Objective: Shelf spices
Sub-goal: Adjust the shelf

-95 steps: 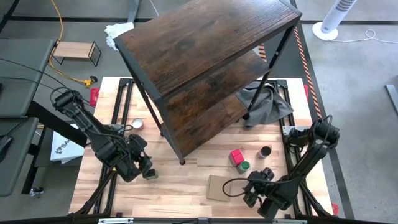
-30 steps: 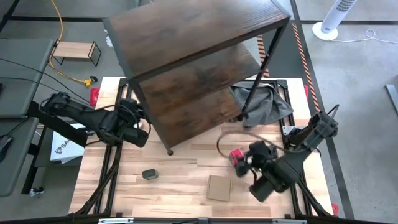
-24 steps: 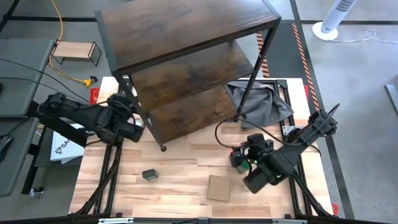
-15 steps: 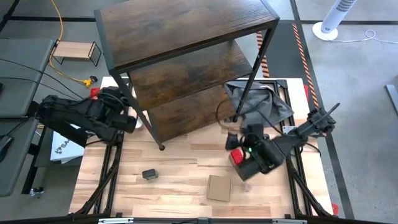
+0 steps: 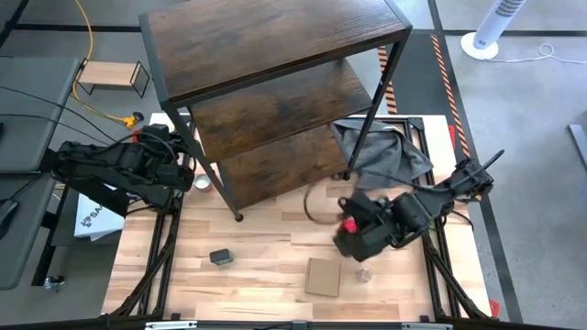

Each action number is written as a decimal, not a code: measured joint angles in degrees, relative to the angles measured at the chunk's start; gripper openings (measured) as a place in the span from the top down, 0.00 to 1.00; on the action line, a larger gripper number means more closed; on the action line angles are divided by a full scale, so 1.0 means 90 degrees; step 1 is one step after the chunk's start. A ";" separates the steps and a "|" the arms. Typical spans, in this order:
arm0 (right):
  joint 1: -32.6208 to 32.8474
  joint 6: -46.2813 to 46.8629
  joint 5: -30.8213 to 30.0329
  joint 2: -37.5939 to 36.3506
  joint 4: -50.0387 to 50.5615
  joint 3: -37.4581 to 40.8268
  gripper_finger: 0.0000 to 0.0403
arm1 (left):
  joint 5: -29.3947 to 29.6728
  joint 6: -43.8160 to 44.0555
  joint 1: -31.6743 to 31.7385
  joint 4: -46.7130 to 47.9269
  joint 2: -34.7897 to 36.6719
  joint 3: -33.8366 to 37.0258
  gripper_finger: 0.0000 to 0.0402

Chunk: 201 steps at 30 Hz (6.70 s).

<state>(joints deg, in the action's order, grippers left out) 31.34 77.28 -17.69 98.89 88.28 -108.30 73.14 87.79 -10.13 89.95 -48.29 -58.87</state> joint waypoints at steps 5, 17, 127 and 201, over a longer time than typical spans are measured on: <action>0.0373 0.0170 0.0988 0.0215 0.0172 0.0859 0.19 | -0.0019 0.0000 0.0000 -0.0002 0.0000 0.0000 1.00; 0.0295 0.4190 -0.1251 -0.0048 0.0191 0.1871 0.19 | -0.0227 -0.0240 -0.0002 -0.0959 -0.0001 -0.0002 1.00; -0.1507 0.1439 -0.2722 -0.0910 0.0188 0.1510 0.25 | -0.2954 -0.3710 0.2880 -0.7365 0.3122 0.2188 1.00; -0.7205 -0.4532 0.3387 -0.3132 -0.5730 0.3977 1.00 | -0.4475 -0.3602 0.2871 -0.6632 0.3087 0.2186 1.00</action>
<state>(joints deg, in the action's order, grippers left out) -33.51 36.49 12.79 70.70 36.71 -72.51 32.87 55.37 15.70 30.26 -20.51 -39.20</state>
